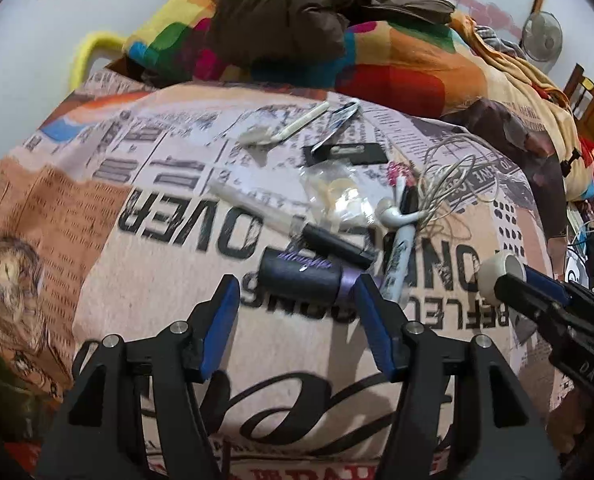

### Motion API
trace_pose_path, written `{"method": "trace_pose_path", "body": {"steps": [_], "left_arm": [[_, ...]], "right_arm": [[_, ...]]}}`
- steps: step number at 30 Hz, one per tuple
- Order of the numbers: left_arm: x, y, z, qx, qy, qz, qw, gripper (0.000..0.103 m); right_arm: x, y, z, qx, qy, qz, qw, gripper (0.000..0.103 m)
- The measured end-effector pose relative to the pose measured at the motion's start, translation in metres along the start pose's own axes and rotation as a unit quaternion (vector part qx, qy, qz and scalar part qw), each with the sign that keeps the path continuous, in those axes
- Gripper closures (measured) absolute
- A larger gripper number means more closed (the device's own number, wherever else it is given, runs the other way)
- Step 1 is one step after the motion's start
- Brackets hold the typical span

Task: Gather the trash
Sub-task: 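Grasp the white tape roll with the right tool while the left tool grasps the purple-capped bottle, then carry the bottle and tape roll with both tools over the white bin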

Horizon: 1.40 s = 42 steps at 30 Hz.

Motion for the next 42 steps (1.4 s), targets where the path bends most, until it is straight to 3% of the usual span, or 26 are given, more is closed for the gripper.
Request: {"method": "trace_pose_path", "body": {"steps": [8, 11, 16, 21, 25, 32, 35, 38, 39, 42], "left_arm": [[0.004, -0.008, 0.006, 0.005, 0.035, -0.041, 0.9985, 0.042], [-0.005, -0.013, 0.016, 0.001, 0.023, -0.05, 0.9985, 0.027], [-0.011, -0.033, 0.02, 0.022, 0.033, -0.03, 0.9988, 0.026], [-0.018, -0.028, 0.011, 0.001, 0.018, -0.014, 0.9997, 0.026], [-0.02, -0.02, -0.005, -0.01, -0.033, 0.019, 0.9992, 0.034], [0.005, -0.005, -0.026, -0.017, -0.018, 0.02, 0.9995, 0.034], [0.008, -0.003, -0.03, -0.017, -0.011, 0.027, 0.9994, 0.04], [0.006, 0.001, -0.033, -0.018, -0.006, 0.028, 0.9994, 0.062], [0.004, 0.003, -0.035, -0.018, -0.007, 0.027, 0.9994, 0.075], [0.003, 0.004, -0.036, -0.013, -0.009, 0.02, 0.9997, 0.078]], "right_arm": [[0.002, -0.003, -0.002, 0.003, 0.007, -0.002, 1.0, 0.068], [0.002, -0.004, -0.002, 0.004, 0.006, 0.0, 1.0, 0.068], [0.0, -0.002, -0.001, -0.002, 0.005, 0.001, 1.0, 0.068], [0.0, -0.003, -0.002, 0.001, 0.007, 0.0, 1.0, 0.068], [-0.001, -0.004, -0.004, 0.004, 0.008, -0.001, 1.0, 0.068], [0.002, -0.004, -0.004, 0.004, 0.013, -0.003, 1.0, 0.068], [0.005, -0.005, -0.005, 0.005, 0.017, -0.006, 1.0, 0.068], [0.007, -0.004, -0.005, 0.004, 0.021, -0.008, 1.0, 0.068], [0.008, -0.004, -0.005, 0.003, 0.022, -0.01, 1.0, 0.068], [0.011, -0.002, -0.006, 0.002, 0.025, -0.012, 1.0, 0.068]]}}
Point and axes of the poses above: each gripper's, at about its wrist camera, not at the fingertips, and y roughly against the way its jaws point, x to its left, z to its top, the point moved 4 cm from there along -y, roughly the way its jaws point, and after that the axes turned 3 degrees about -y, right-handed, at the moved point
